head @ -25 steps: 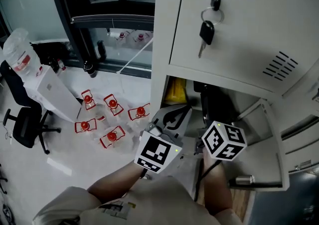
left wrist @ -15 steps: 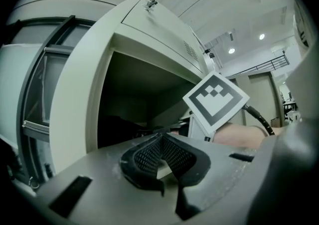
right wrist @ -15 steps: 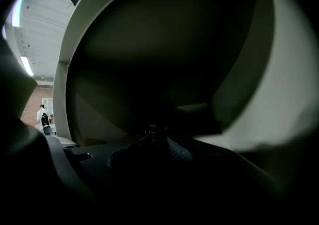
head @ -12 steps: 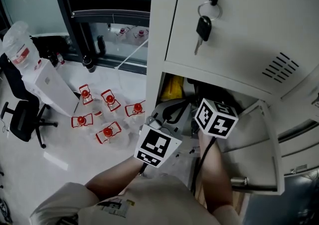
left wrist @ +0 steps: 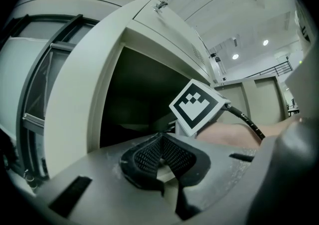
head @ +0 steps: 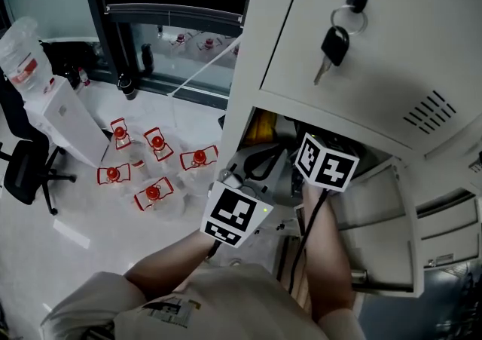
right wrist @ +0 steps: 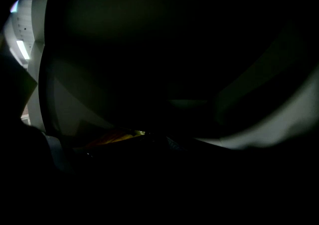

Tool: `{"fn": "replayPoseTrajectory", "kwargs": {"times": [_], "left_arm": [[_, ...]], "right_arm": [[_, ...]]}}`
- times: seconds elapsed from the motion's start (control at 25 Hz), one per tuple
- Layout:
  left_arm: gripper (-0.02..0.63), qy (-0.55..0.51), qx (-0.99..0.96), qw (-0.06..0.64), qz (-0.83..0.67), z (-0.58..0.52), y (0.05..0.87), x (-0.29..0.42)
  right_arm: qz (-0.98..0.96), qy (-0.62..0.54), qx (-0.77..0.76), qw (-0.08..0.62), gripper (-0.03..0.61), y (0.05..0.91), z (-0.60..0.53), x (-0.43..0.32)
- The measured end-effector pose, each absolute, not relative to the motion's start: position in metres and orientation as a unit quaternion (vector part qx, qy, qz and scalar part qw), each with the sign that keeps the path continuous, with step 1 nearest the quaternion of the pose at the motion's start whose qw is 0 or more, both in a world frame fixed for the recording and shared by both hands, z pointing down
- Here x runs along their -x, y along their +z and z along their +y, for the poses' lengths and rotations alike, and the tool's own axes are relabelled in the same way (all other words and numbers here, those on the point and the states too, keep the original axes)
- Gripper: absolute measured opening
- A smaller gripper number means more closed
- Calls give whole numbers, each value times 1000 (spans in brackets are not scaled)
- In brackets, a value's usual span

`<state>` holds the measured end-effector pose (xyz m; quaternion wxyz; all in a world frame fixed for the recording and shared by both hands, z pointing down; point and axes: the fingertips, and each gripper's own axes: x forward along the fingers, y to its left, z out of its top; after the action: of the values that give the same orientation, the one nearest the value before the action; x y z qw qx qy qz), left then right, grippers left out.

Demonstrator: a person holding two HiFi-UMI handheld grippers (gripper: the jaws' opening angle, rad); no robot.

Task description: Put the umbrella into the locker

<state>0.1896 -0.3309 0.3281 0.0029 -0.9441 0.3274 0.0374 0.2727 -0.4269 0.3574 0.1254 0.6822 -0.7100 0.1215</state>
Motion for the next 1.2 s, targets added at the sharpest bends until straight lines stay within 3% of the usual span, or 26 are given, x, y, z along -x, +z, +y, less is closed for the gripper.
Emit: {"fn": "replayPoseTrajectory", "kwargs": {"times": [0.4,0.56,0.68,1.2], "left_arm": [[8,32,944,3,328,-334,330,-191],[8,27,945,6,327,-331,329,-193],[8,25,945,8,327,-329,328,-195],[8,36,946,44,320,-311,295,-190]], "right_arm": [[-723,117,-667,136,44,361,-447,-270],[-730,111,-664,118,44,356,-447,-270],[-735,109,-661,107,100,356,-443,-268],[-756,51,-651,50,109,311,-386,-257]]}}
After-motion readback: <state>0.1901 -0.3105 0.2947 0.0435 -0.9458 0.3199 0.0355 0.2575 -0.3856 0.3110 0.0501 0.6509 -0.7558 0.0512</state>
